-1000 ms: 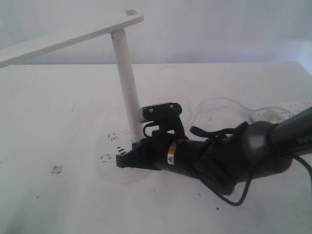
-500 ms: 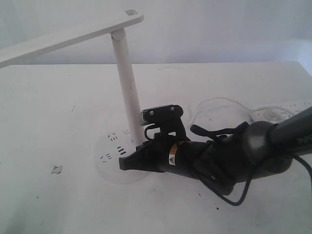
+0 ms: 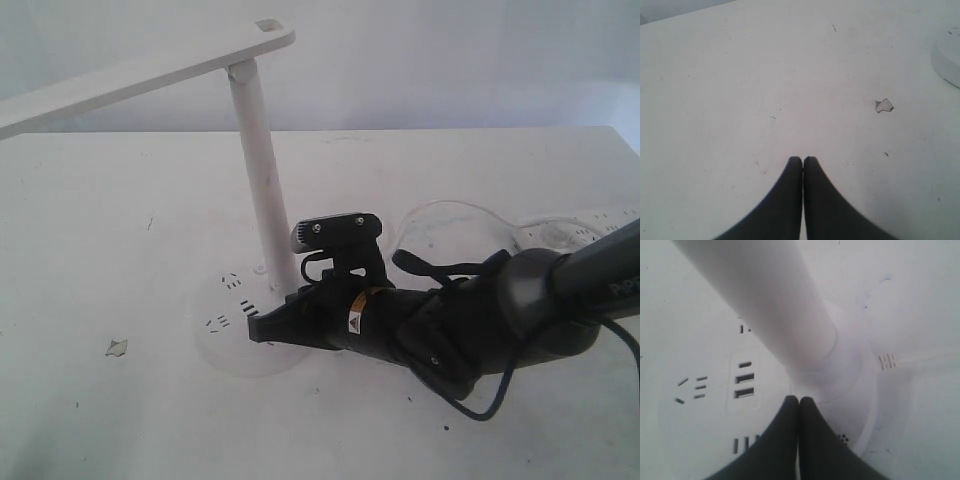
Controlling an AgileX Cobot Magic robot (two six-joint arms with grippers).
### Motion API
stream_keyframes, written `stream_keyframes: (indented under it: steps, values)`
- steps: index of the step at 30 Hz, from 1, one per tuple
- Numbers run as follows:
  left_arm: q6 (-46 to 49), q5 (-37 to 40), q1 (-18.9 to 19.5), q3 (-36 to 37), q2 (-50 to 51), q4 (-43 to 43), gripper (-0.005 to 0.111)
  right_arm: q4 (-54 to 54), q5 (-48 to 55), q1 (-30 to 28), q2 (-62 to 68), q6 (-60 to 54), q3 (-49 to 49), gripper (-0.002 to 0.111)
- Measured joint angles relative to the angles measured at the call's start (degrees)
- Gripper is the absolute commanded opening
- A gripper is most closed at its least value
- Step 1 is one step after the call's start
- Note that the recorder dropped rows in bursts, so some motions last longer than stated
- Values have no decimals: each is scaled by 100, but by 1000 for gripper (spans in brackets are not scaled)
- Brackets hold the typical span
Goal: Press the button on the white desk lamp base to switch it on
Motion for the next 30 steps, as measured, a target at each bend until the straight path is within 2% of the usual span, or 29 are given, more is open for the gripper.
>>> stream_keyframes:
  steps: [30]
  values:
    - [0, 0, 0, 0, 0, 0, 0, 138, 943, 0, -82, -300, -130, 0]
